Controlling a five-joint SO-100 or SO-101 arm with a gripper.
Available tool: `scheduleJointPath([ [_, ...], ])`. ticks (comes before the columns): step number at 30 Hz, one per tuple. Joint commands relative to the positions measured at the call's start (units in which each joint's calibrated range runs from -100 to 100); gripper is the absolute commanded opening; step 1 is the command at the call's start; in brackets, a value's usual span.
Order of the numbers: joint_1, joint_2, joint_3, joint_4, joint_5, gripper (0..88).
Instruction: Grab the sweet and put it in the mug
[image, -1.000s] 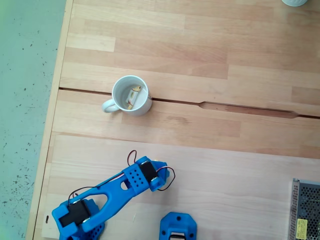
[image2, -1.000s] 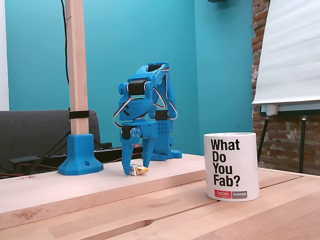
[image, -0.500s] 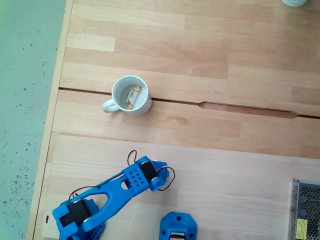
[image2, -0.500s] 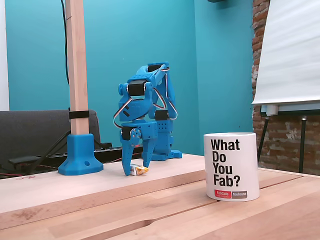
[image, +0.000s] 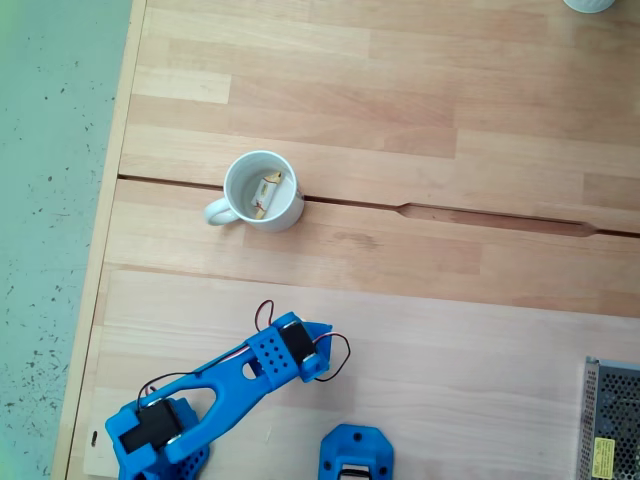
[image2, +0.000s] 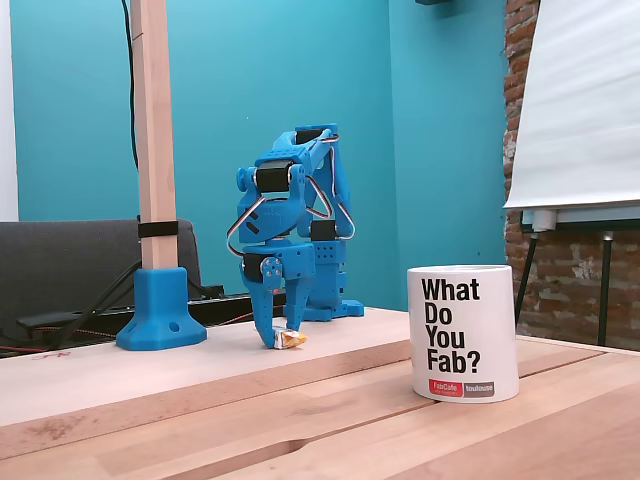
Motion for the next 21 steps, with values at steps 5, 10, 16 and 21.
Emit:
scheduleJointPath([
  [5, 0.1, -8.1, -2.1, 3.4, -0.2, 0.0],
  [10, -0.5, -19.4, -3.3, 7.9, -0.3, 0.0],
  [16, -2.1, -27.6, -5.5, 11.6, -0.3, 0.0],
  [21, -4.7, -29.8, -8.0, 11.7, -1.5, 0.0],
])
